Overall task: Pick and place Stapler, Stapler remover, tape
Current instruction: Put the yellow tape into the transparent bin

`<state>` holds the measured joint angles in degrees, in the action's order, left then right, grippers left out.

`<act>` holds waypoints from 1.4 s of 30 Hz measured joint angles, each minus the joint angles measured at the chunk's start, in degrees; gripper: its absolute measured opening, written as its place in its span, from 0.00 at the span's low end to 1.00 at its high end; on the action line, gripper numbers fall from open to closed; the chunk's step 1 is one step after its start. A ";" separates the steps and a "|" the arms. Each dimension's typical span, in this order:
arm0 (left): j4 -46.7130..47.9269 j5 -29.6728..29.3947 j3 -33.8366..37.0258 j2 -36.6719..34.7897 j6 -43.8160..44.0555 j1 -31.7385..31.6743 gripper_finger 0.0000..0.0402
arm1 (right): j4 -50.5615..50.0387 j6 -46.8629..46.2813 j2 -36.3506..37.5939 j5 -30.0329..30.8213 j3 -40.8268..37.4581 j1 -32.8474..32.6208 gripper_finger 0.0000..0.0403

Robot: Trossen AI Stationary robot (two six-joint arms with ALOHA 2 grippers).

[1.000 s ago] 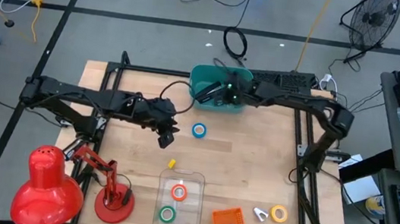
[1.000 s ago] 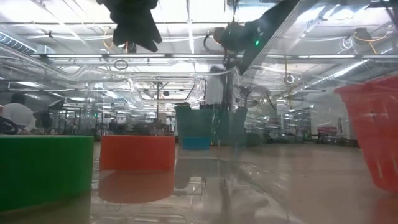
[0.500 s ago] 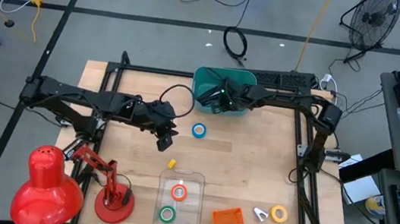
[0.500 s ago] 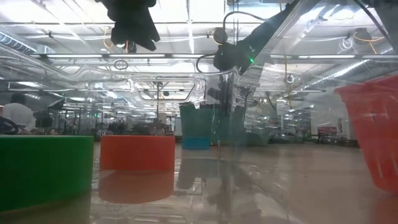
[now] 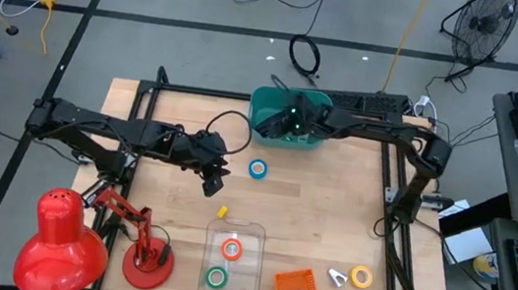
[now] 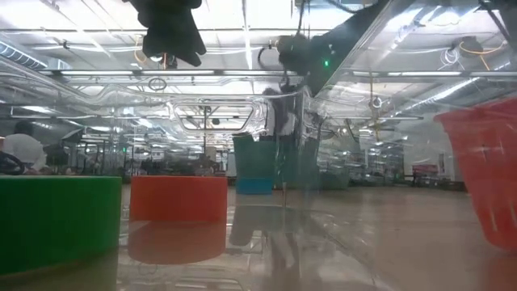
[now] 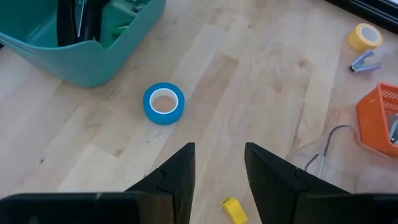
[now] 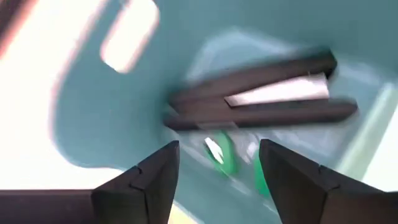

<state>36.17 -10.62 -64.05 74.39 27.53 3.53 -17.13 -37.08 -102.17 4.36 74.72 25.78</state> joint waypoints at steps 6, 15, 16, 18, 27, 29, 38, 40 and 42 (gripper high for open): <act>0.03 -1.43 0.00 0.00 -0.22 -0.02 0.35 | 11.53 -1.08 5.90 -0.21 0.02 -0.17 0.51; 0.12 -1.44 0.00 0.00 -1.88 -0.52 0.35 | 17.06 -3.52 14.62 -12.83 0.01 -4.75 0.51; 0.12 -1.45 0.00 0.00 -1.87 -0.74 0.35 | 16.94 -3.26 15.62 -15.14 -0.09 -5.84 0.50; 0.14 -1.46 0.00 0.00 -1.88 -1.07 0.35 | 16.88 -3.73 17.58 -19.24 -0.64 -8.70 0.50; -0.03 1.44 0.08 1.30 -1.44 -4.65 0.35 | 16.88 -8.50 25.67 -12.10 -7.54 -24.97 0.41; 0.14 2.83 0.03 1.89 -0.80 -6.04 0.35 | 17.11 -10.59 27.59 -7.16 -10.33 -28.36 0.39; 0.30 4.66 0.04 5.89 -0.45 -11.52 0.35 | 19.54 -26.72 37.32 12.95 -27.43 -41.31 0.30; -0.17 6.24 0.06 7.05 -0.50 -11.89 0.35 | 22.41 -30.98 39.02 15.27 -31.54 -43.97 0.30; -0.20 7.32 0.02 7.60 -0.52 -11.84 0.35 | 25.79 -34.08 40.26 17.31 -35.50 -46.60 0.29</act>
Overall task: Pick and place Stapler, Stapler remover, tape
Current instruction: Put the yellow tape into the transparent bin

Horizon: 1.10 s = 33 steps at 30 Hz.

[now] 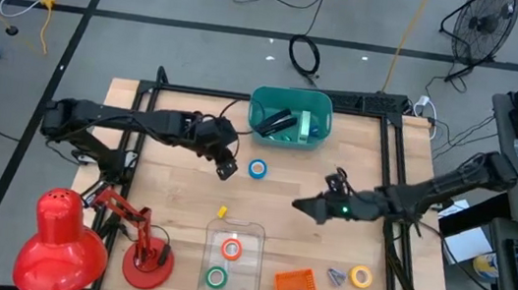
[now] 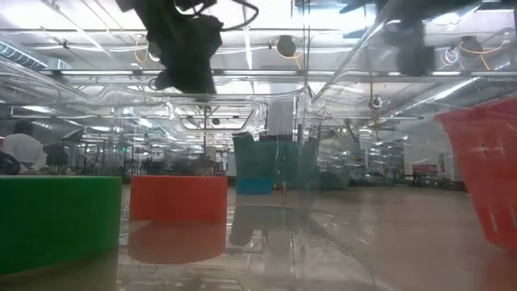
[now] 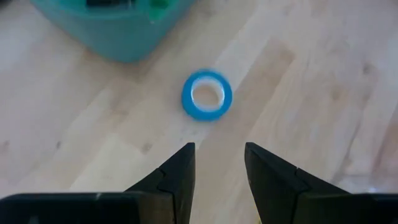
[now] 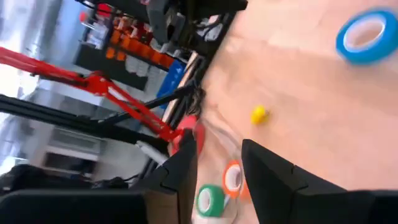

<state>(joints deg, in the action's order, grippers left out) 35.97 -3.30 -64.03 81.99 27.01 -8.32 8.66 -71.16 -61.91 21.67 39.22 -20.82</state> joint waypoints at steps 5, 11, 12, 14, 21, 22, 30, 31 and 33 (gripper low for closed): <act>-0.48 0.67 0.00 1.18 0.16 1.95 0.35 | 17.32 0.39 0.18 6.45 -6.30 -5.20 0.29; -2.75 0.41 0.05 1.86 1.91 4.41 0.35 | 40.05 15.91 -0.07 9.97 -8.75 -6.85 0.29; -3.09 0.30 0.09 1.82 2.11 4.73 0.35 | 42.78 18.52 -0.08 9.60 -8.79 -6.89 0.29; -4.64 0.29 0.00 1.80 3.02 5.14 0.35 | 47.13 22.45 -0.13 6.67 -8.81 -7.06 0.29; -5.58 -0.22 0.00 1.77 6.84 5.92 0.35 | 54.49 23.41 -0.15 -1.37 -8.85 -7.06 0.29; -6.09 -0.68 0.00 1.77 7.79 6.03 0.35 | 55.81 23.45 -0.15 -2.22 -8.85 -7.06 0.29; -12.50 -4.51 0.00 1.77 15.87 7.96 0.35 | 68.09 23.52 -0.10 -3.79 -8.85 -7.06 0.29; -12.77 -5.28 0.00 1.77 16.61 8.44 0.35 | 69.55 23.82 0.04 -5.58 -8.79 -7.06 0.29; -13.26 -6.18 0.00 1.77 18.97 9.18 0.35 | 69.25 25.31 0.70 -10.47 -7.67 -7.06 0.29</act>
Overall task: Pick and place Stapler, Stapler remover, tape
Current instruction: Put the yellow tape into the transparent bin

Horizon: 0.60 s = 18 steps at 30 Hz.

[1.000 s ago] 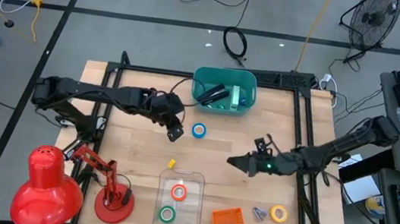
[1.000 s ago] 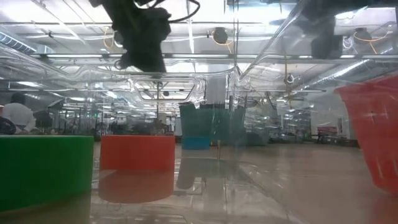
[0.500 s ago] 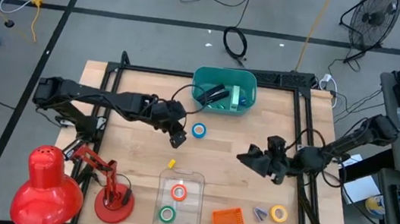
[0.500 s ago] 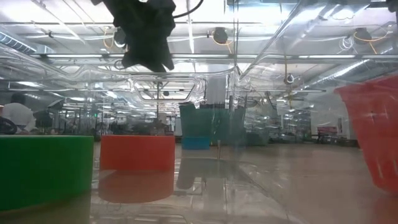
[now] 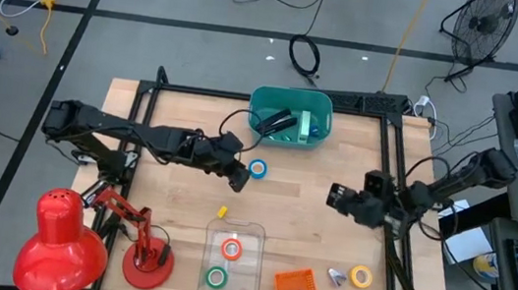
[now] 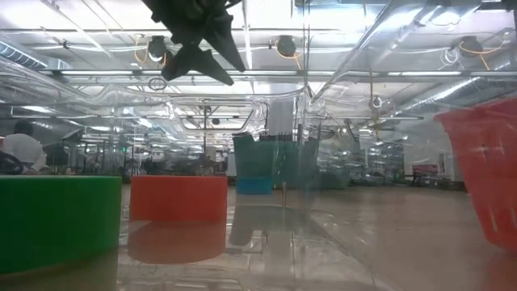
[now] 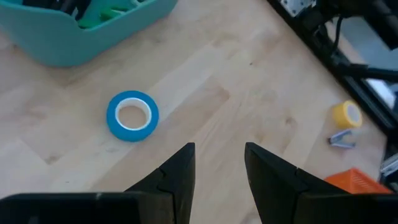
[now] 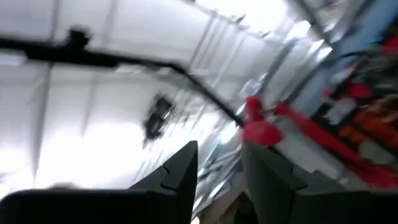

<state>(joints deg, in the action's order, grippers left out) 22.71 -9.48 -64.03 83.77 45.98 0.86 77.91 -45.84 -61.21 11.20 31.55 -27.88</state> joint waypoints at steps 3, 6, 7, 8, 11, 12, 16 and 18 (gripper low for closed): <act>-0.49 -1.13 0.00 0.00 1.26 0.97 0.35 | -10.66 2.69 2.40 -6.92 3.20 -1.29 0.26; -0.34 -0.57 0.00 0.00 1.11 1.27 0.35 | -37.94 5.16 5.97 -9.73 10.10 -3.40 0.20; -0.32 -0.10 0.00 0.00 1.34 1.27 0.35 | -48.88 5.22 6.56 -9.43 13.41 -4.24 0.18; -0.31 0.19 0.00 0.00 1.65 1.29 0.35 | -59.72 4.84 6.73 -8.54 16.98 -5.36 0.16; -0.31 0.19 0.00 -0.02 2.32 1.72 0.35 | -86.50 -1.76 5.09 -8.36 26.42 -9.23 0.10; -0.33 0.14 0.00 -0.02 2.68 1.93 0.35 | -94.02 -5.61 4.23 -8.80 28.83 -10.84 0.08; -0.29 0.26 0.00 -0.02 3.01 3.05 0.35 | -115.96 -21.62 1.53 -14.88 33.03 -17.66 0.04; -0.18 0.32 0.00 -0.02 2.76 3.49 0.35 | -123.48 -29.71 1.07 -17.19 32.40 -21.30 0.03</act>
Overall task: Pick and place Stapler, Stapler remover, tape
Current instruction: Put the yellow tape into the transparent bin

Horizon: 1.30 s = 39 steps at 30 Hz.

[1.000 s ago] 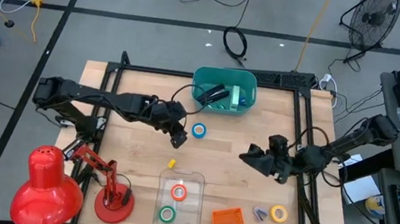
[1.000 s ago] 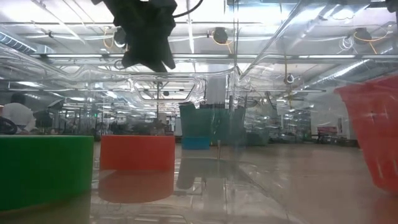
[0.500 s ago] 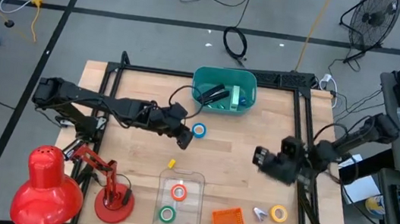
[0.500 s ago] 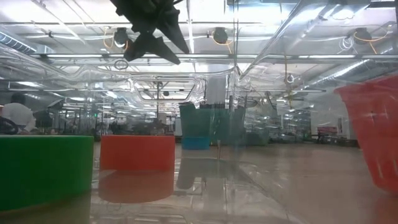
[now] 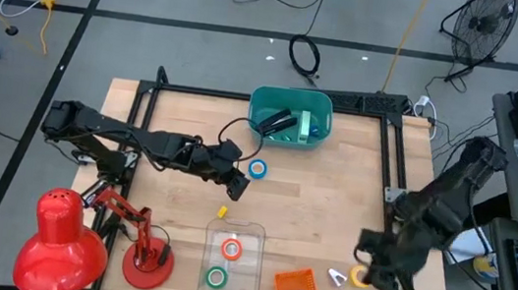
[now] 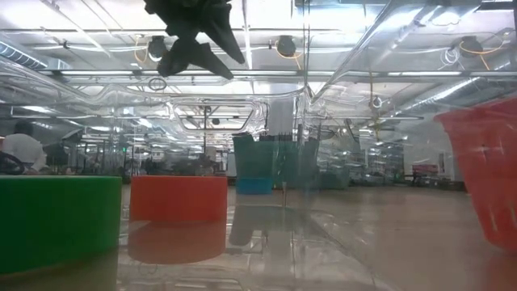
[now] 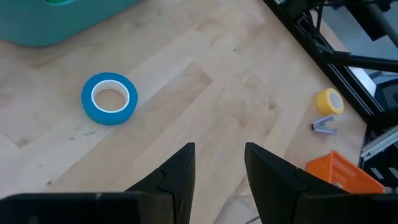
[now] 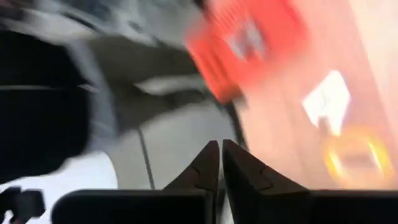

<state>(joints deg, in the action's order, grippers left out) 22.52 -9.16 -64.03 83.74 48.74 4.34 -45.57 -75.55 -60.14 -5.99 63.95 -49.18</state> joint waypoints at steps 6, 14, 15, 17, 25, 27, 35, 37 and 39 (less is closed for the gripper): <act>0.09 -1.58 0.00 0.00 0.50 1.82 0.35 | -5.66 -20.36 -0.21 1.35 -7.36 -6.86 0.02; 0.04 -1.87 0.00 0.00 -0.16 2.62 0.35 | -6.16 -22.55 -8.04 1.40 -14.08 -9.67 0.00; 0.04 -1.87 0.00 0.00 -0.16 2.62 0.35 | -7.67 -22.19 -9.57 1.47 -14.08 -9.65 0.00; 0.04 -1.87 0.00 0.00 -0.18 2.62 0.35 | -9.66 -19.96 -12.42 1.48 -14.19 -9.60 0.00; 0.04 -1.89 0.00 0.00 -0.26 2.77 0.35 | -3.52 -15.18 -17.58 1.38 -14.19 -9.60 0.04; 0.04 -1.89 0.00 0.00 -0.25 2.77 0.35 | -2.36 -14.99 -17.59 1.41 -14.17 -9.37 0.09; -0.17 -2.01 0.00 0.00 -0.18 2.76 0.35 | -5.55 -15.06 -17.55 1.76 -15.07 -9.01 0.36; -0.17 -2.04 0.00 0.00 -0.18 2.70 0.35 | -4.39 -15.63 -17.55 1.66 -16.85 -9.14 0.42; -0.17 -2.15 0.00 0.00 -0.16 2.71 0.35 | -0.24 -17.21 -17.55 1.40 -19.24 -9.41 0.46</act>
<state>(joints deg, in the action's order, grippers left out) 22.35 -11.31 -64.03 83.74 48.58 7.05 -45.81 -92.76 -77.69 -4.59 44.70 -58.59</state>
